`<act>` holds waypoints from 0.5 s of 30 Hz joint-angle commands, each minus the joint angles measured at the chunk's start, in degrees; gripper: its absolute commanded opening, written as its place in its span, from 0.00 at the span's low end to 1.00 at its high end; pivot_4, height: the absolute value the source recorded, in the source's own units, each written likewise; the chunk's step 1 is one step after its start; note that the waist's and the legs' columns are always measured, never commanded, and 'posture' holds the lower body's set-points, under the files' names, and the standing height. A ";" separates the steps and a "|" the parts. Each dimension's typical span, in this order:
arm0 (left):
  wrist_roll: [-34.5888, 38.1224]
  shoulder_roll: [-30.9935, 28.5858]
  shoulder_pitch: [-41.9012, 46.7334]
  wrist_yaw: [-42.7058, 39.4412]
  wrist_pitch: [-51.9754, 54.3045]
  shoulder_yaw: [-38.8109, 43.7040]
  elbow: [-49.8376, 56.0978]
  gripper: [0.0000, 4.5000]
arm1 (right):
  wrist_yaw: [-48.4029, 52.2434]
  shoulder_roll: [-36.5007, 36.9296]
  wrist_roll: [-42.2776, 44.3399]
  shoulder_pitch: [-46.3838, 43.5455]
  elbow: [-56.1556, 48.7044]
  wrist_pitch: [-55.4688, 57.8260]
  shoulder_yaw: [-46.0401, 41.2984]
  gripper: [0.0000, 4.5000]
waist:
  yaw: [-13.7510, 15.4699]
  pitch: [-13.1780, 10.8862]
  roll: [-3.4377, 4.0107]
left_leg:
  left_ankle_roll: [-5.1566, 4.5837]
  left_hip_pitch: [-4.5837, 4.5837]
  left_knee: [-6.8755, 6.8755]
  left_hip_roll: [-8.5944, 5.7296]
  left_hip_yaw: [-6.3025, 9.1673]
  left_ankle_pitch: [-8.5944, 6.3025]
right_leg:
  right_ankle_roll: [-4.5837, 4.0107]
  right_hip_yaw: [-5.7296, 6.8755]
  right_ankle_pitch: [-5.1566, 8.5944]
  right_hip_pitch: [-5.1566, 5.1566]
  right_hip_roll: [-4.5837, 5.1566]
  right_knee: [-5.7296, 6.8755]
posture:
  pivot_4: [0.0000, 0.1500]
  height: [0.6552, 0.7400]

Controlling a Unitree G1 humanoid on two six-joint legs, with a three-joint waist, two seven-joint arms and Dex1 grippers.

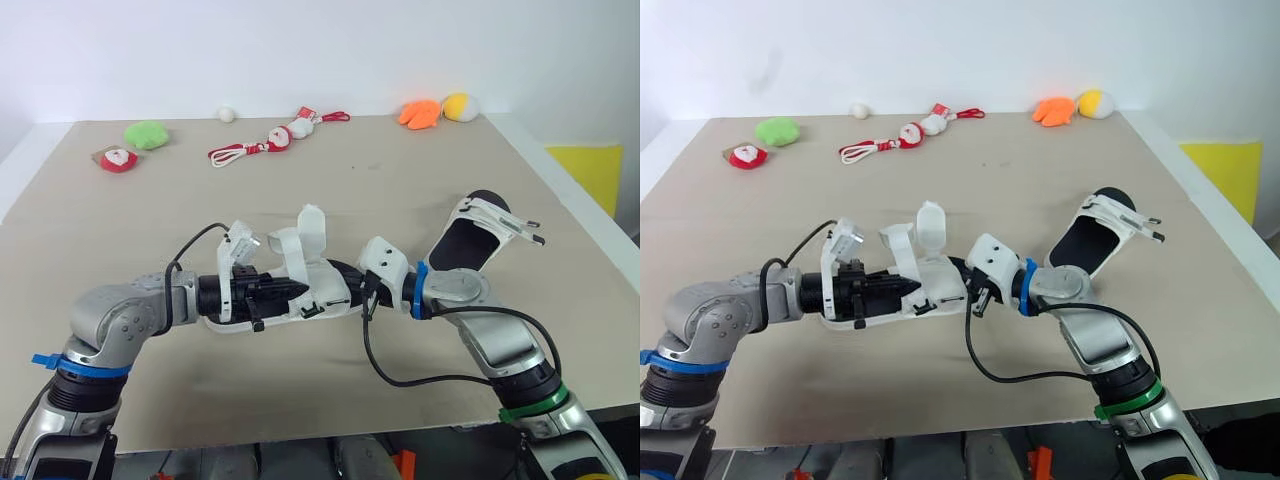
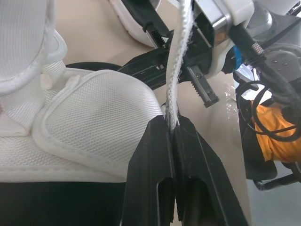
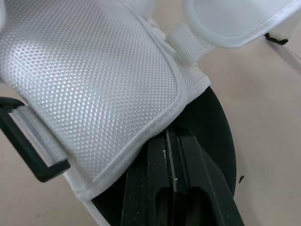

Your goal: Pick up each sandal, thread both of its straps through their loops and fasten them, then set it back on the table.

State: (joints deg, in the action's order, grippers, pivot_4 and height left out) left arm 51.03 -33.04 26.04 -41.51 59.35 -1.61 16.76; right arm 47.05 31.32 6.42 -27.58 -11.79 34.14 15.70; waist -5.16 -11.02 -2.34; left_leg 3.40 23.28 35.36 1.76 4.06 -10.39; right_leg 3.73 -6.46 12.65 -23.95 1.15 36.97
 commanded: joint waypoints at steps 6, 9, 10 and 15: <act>0.72 1.03 -1.78 -1.57 -0.83 -0.38 3.05 0.01 | -0.14 -0.07 -0.67 0.66 0.47 1.33 1.40 0.00 | 0.00 0.00 0.00 | 0.00 0.00 0.00 0.00 0.00 0.00 | 0.00 0.00 0.00 0.00 0.00 0.00 | 1.00 1.00; 3.12 1.78 -1.76 -1.54 0.07 0.80 4.13 0.01 | -0.10 -0.05 -0.58 0.74 0.31 1.49 1.35 0.00 | 0.05 0.00 -0.01 | 0.00 0.02 0.00 -0.01 0.00 0.00 | -0.01 0.00 0.01 0.01 0.01 0.00 | 1.00 1.00; 3.16 1.65 -1.75 -1.57 0.14 0.73 4.32 0.01 | -0.09 -0.07 -0.57 0.73 0.31 1.53 1.36 0.00 | 0.05 0.00 -0.01 | 0.00 0.03 0.00 -0.01 0.00 -0.01 | -0.01 0.00 0.01 0.01 0.01 0.00 | 1.00 1.00; 3.48 1.70 -0.70 -0.94 -0.26 1.00 5.24 0.01 | -0.05 -0.21 -0.53 0.41 0.33 1.94 1.33 0.00 | 0.05 0.00 -0.01 | 0.01 0.02 0.00 -0.01 0.01 -0.02 | -0.02 0.00 0.02 -0.01 0.00 0.00 | 1.00 1.00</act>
State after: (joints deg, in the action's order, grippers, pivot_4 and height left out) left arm 53.25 -31.31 24.57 -41.93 59.03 -1.38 19.35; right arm 47.04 30.96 6.45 -27.69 -11.93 34.79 15.69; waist -5.11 -11.01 -2.34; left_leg 3.41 23.30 35.36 1.74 4.07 -10.41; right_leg 3.71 -6.46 12.67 -23.95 1.16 36.97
